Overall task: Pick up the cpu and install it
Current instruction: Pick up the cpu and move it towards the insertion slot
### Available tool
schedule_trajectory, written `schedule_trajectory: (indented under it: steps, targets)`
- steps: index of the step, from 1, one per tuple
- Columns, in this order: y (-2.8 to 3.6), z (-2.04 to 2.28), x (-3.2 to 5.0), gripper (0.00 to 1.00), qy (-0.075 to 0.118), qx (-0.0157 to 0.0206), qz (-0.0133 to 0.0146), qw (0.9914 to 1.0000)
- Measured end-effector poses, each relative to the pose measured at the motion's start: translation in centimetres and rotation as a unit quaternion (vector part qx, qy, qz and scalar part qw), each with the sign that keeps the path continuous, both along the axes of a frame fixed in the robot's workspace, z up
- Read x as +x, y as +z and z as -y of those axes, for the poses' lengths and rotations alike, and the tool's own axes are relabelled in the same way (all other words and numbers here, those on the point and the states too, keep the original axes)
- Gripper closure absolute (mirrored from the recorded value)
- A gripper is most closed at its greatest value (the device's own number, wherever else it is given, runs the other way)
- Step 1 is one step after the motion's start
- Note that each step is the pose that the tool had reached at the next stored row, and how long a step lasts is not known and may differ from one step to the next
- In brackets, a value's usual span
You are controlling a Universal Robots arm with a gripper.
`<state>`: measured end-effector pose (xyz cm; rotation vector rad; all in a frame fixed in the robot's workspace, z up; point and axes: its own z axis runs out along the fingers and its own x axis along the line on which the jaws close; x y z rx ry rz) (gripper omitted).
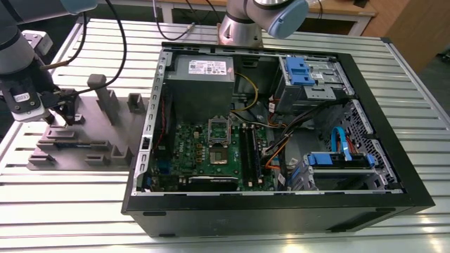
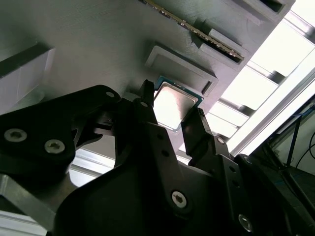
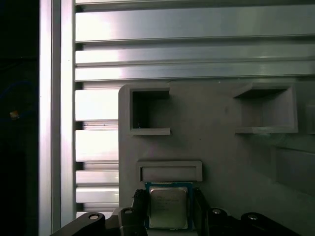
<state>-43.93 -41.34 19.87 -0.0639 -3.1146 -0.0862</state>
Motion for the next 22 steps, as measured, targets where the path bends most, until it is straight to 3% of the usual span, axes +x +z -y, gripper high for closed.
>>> schedule_trajectory:
  steps: [22]
  targets:
    - [0.68, 0.0, 0.0, 0.53, 0.0, 0.0, 0.0, 1.0]
